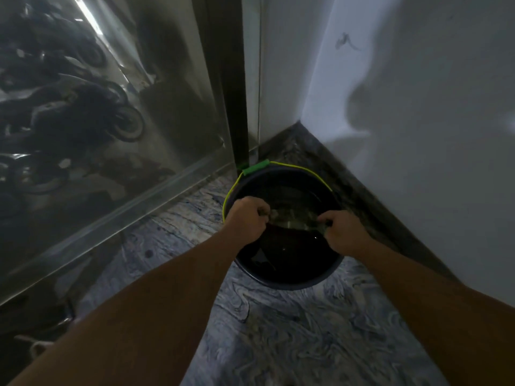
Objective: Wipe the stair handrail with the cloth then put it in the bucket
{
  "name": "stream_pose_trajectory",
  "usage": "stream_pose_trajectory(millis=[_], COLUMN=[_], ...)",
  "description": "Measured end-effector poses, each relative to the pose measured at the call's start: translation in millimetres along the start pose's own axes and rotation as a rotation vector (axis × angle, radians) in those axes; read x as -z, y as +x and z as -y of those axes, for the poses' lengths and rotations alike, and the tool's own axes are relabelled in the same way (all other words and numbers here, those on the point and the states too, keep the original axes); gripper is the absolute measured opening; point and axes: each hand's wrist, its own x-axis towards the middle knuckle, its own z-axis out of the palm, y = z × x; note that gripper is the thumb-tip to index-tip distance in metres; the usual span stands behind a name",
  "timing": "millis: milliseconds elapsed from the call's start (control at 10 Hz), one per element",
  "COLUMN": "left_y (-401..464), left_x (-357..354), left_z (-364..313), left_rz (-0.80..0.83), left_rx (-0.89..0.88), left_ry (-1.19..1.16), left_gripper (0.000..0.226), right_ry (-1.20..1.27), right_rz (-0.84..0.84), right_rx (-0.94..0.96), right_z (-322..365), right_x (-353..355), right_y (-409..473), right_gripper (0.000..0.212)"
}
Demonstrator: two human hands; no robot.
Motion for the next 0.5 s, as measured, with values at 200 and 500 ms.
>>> stream_pose_trajectory(millis=[200, 500], left_y=[-15, -68], left_x=[7, 86], left_z=[1, -31], left_rz=[0.123, 0.098], left_rx=[0.016, -0.019], left_ry=[0.09, 0.123], left_gripper=[0.019, 0.035], right_ry=[-0.088, 0.024], right_rz=[0.094, -0.102], right_rx=[-0.006, -0.046], right_z=[-5, 35], right_x=[-7, 48], right_y=[-16, -106], right_gripper=[0.039, 0.015])
